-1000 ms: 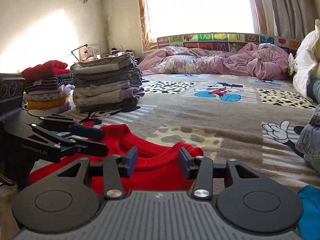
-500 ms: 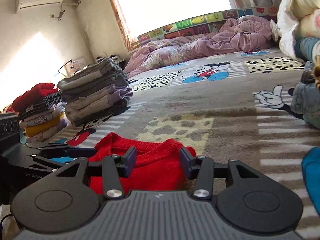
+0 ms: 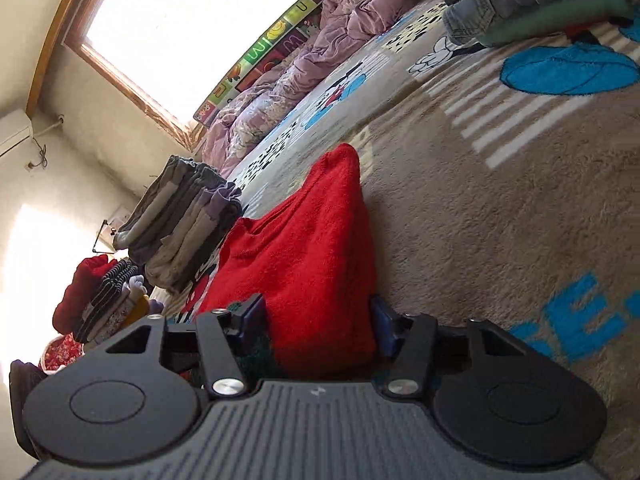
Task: Fold clothes
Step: 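Grasp the folded red sweater with both grippers and lift it, then carry the sweater with both grippers onto the folded jeans stack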
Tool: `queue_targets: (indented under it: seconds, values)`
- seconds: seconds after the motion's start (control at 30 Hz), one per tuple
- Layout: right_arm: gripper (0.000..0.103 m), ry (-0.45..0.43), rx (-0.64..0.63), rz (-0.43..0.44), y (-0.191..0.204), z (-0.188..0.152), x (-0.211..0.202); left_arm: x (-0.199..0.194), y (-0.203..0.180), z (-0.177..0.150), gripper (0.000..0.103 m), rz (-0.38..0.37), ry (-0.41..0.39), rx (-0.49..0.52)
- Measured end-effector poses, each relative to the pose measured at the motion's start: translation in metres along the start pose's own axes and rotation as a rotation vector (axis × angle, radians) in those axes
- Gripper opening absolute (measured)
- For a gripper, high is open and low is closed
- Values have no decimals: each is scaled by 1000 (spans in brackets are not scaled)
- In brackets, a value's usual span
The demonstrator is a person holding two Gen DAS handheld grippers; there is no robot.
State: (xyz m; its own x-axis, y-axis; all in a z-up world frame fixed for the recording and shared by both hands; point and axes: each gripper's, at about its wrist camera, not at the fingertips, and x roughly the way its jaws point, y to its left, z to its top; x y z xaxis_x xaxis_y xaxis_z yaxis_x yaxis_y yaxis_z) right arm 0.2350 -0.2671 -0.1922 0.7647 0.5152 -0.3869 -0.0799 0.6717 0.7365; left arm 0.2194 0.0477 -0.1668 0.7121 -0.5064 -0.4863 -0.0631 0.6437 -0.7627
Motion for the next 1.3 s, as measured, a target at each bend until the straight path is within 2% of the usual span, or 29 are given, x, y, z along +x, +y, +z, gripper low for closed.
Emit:
queue_targets:
  seconds: [0.03,0.13,0.27,0.37,0.4,0.43,0.47,0.5,0.53,0.57,0.63,0.73,0.8,0.87,0.97,1.07,1.1,1.13,1.23,1.3]
  values:
    - [39,0,27,-2,-4,2,1,-2,-2,-3,31,1,-3,-25]
    - [29,0,79,-8,-9,3,-2,-13,-9,-13,27,3,-5,-84]
    - [28,5,133,-7,-6,-10,-35,-51,-7,-44,26,-12,48,-132]
    - [28,65,165,20,-11,-46,-85,-89,16,-79,28,-35,140,-192]
    - [28,88,168,28,-13,-59,-101,-101,23,-88,33,-37,159,-193]
    - [30,87,174,37,-17,-70,-117,-110,27,-94,40,-29,149,-165]
    - [33,86,180,46,-20,-80,-133,-120,31,-99,43,-21,137,-138]
    - [42,57,170,28,-22,-86,-144,-128,32,-100,46,-17,106,-122]
    - [57,21,149,15,-22,-84,-149,-130,33,-97,52,-24,93,-125]
    - [62,-15,126,2,-22,-82,-155,-129,32,-92,54,-38,83,-127]
    - [64,-43,92,11,-22,-72,-150,-123,20,-80,55,-36,46,-49]
    - [64,-8,72,29,-22,-64,-128,-103,3,-66,55,-35,28,63]
    - [65,22,59,32,-21,-60,-111,-84,1,-62,55,-6,39,82]
    - [66,38,57,41,-21,-60,-99,-69,4,-62,55,10,52,54]
    - [68,58,40,45,-12,-59,-85,-65,9,-67,54,-21,37,49]
    - [62,65,-4,53,-6,-68,-78,-63,15,-68,44,-63,48,8]
    - [52,63,-13,60,-5,-71,-76,-62,16,-67,38,-80,58,-14]
    - [45,60,10,78,-8,-73,-77,-63,16,-68,36,-88,63,-21]
    - [34,46,64,123,-14,-76,-81,-67,12,-68,31,-130,79,-45]
    - [32,24,118,160,-18,-76,-91,-70,5,-66,31,-162,93,-50]
